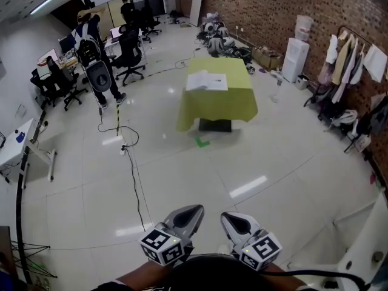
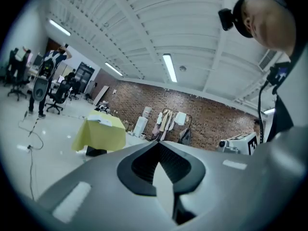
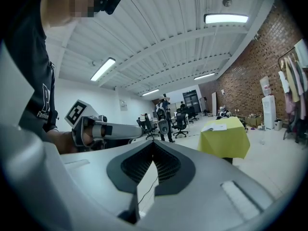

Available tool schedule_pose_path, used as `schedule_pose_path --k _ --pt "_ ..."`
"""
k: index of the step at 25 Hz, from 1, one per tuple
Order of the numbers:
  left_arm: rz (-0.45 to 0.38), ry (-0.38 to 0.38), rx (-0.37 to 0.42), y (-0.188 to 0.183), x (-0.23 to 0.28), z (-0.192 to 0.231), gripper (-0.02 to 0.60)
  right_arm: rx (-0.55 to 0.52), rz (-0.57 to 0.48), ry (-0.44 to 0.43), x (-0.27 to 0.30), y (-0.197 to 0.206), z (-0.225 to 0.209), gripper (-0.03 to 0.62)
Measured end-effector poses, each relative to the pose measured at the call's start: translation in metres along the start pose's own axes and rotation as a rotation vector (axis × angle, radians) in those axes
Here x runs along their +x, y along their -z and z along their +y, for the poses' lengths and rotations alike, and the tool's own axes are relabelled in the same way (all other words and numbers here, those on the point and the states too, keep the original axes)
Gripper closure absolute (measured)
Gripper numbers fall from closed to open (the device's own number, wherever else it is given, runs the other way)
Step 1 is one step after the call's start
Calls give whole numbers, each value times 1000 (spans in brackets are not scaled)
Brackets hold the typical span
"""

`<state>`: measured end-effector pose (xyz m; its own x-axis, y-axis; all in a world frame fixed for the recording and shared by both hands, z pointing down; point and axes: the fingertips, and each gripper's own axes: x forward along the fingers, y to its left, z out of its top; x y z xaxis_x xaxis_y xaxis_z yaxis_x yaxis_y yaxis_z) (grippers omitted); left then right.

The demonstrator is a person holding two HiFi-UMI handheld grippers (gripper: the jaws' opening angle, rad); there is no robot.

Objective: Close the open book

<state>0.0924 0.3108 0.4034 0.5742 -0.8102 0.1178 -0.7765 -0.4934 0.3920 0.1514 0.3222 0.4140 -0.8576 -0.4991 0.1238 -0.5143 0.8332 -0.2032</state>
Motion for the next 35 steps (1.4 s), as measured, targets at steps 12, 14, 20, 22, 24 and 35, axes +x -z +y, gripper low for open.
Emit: schedule_pose_path --k 12,14,20,22,24,35 --pt "22 -59 -26 24 68 -35 574 42 8 -42 -45 16 -68 586" --pt "30 -75 -15 25 71 -34 574 58 12 -51 -47 20 -72 586" --pt "36 -101 -14 25 79 -24 574 64 28 -67 -36 20 -87 586" --pt "38 -100 -2 23 82 -19 574 58 34 -71 -30 18 -90 586" --pt "34 -100 10 19 85 -9 575 52 36 -67 -20 17 -94 586" --pt "12 -63 64 -36 119 74 575 33 33 -18 69 -10 -132 586"
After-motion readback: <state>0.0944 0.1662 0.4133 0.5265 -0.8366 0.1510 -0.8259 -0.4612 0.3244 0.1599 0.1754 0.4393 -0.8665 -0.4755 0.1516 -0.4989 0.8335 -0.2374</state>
